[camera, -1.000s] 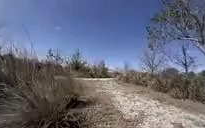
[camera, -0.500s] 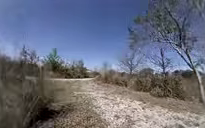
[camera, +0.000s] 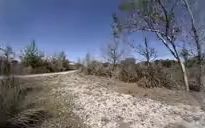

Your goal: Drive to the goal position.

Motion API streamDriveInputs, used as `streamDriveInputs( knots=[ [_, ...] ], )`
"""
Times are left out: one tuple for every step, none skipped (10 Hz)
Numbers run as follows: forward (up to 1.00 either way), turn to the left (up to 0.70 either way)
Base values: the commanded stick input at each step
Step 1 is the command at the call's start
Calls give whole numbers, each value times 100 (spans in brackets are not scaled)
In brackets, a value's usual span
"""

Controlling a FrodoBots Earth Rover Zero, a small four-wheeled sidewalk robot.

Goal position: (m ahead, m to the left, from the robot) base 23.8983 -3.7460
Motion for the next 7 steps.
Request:
streamDriveInputs(
  knots=[
    [70,0],
    [70,0],
    [55,15],
    [39,31],
    [23,47],
    [7,63],
    [0,70]
  ],
)
